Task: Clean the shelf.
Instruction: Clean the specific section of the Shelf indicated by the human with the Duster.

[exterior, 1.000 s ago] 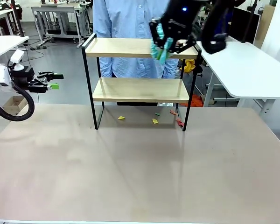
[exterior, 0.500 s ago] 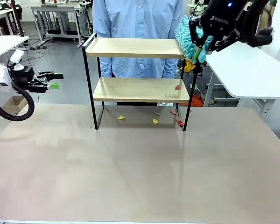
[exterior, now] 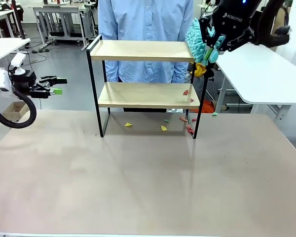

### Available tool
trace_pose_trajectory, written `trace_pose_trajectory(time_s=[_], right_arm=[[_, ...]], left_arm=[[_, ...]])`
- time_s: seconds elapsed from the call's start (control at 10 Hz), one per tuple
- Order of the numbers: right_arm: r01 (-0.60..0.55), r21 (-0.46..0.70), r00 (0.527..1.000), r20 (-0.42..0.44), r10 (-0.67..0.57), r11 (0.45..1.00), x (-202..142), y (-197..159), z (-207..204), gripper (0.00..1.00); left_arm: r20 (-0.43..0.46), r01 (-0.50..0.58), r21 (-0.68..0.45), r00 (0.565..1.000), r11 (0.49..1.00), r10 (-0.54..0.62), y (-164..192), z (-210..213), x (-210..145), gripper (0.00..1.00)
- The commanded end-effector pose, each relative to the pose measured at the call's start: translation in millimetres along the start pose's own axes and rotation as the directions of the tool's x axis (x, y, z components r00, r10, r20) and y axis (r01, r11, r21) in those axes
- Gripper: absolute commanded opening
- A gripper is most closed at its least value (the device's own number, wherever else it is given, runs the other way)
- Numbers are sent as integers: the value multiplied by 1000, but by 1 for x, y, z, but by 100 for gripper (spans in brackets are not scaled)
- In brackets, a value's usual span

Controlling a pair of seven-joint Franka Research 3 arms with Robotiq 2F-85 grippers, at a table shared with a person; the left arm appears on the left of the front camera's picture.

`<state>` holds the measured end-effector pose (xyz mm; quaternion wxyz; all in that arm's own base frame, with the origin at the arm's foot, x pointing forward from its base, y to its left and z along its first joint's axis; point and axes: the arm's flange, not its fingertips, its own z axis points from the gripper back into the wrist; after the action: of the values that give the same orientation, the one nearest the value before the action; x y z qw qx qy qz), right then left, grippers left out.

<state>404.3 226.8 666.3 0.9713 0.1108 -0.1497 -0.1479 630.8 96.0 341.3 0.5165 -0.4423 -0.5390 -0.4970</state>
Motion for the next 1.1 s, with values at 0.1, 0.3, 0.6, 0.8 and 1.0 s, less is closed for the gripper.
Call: trace_pose_trajectory(time_s=[0.1, 0.3, 0.6, 0.8, 1.0], right_arm=[[-125, 251, 992, 64, 112, 960, 2, -19, 29, 13], [-280, 384, 960, 86, 268, 880, 1, -34, 35, 13], [-510, 519, 833, 101, 544, 685, -12, -44, 43, 13], [-658, 542, 656, 72, 751, 523, -27, -55, 44, 13], [-745, 510, 494, -13, 870, 431, -50, -66, 35, 13]], left_arm=[[-6, 5, -1, 1000, 1000, -5, 0, -1, 4, 100], [-6, 5, -1, 1000, 1000, -5, 0, -1, 4, 100], [-6, 5, -1, 1000, 1000, -5, 0, -1, 4, 100], [-6, 5, -1, 1000, 1000, -5, 0, -1, 4, 100], [-6, 5, -1, 1000, 1000, -5, 0, -1, 4, 100]])
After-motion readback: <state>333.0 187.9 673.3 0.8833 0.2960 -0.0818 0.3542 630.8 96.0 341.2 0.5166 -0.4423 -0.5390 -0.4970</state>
